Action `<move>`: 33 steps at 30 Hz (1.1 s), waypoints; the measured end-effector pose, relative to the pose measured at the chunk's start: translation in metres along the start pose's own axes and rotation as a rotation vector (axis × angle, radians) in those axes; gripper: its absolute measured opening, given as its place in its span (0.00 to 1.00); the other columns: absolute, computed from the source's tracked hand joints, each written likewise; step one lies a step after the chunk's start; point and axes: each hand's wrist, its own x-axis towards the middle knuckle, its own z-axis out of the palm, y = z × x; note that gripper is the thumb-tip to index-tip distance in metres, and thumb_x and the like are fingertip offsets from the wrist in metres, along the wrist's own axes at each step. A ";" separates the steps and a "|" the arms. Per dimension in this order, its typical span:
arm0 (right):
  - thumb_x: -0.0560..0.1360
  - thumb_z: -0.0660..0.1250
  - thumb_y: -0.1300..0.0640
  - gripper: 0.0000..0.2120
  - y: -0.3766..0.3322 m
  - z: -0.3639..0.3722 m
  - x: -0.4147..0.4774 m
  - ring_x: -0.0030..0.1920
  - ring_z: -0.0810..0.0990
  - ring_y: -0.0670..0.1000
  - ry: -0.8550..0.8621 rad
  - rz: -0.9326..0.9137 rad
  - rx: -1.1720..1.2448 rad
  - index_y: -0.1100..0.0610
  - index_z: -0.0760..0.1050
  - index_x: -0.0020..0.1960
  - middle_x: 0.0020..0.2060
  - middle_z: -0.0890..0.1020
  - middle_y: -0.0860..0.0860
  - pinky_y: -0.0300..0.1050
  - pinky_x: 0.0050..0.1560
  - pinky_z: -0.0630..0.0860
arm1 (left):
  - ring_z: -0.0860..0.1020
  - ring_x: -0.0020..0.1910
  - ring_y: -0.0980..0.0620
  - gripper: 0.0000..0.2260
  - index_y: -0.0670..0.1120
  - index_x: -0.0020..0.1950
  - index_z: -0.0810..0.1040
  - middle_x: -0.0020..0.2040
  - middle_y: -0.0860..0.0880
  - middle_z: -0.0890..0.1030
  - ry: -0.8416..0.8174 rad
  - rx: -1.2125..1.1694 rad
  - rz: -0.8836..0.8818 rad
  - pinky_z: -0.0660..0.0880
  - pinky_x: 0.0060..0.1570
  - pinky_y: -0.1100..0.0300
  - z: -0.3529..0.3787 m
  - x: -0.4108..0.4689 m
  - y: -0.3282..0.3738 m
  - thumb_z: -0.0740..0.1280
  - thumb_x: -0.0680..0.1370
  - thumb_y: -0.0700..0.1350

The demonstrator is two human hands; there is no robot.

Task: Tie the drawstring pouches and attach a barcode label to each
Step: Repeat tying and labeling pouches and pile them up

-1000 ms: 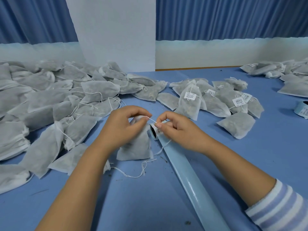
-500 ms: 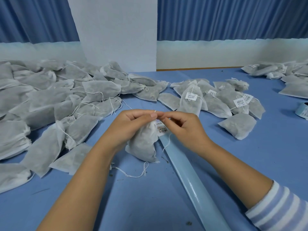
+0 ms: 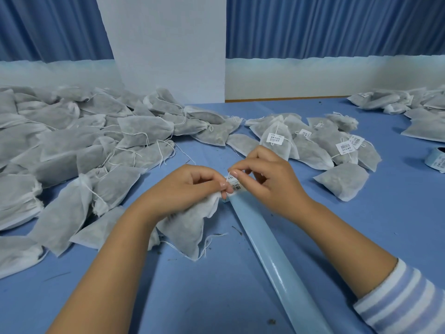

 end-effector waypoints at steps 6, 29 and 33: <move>0.77 0.70 0.59 0.09 -0.003 0.010 -0.003 0.41 0.75 0.44 -0.158 0.221 0.234 0.51 0.81 0.56 0.51 0.75 0.48 0.27 0.42 0.69 | 0.80 0.38 0.59 0.09 0.51 0.37 0.85 0.39 0.51 0.84 -0.008 -0.184 -0.069 0.75 0.43 0.66 0.008 0.006 -0.003 0.66 0.73 0.50; 0.72 0.70 0.69 0.08 -0.010 0.015 -0.004 0.39 0.75 0.41 -0.076 0.282 0.392 0.56 0.79 0.39 0.39 0.76 0.47 0.30 0.37 0.68 | 0.76 0.37 0.56 0.09 0.53 0.35 0.83 0.36 0.54 0.82 0.133 -0.175 -0.071 0.73 0.49 0.55 0.011 0.014 -0.007 0.64 0.71 0.51; 0.71 0.69 0.68 0.06 -0.007 0.016 -0.005 0.39 0.75 0.42 -0.088 0.266 0.354 0.59 0.77 0.40 0.39 0.76 0.47 0.32 0.37 0.69 | 0.79 0.40 0.61 0.08 0.54 0.37 0.83 0.40 0.56 0.84 0.140 -0.163 -0.020 0.73 0.45 0.70 0.011 0.015 -0.011 0.66 0.74 0.49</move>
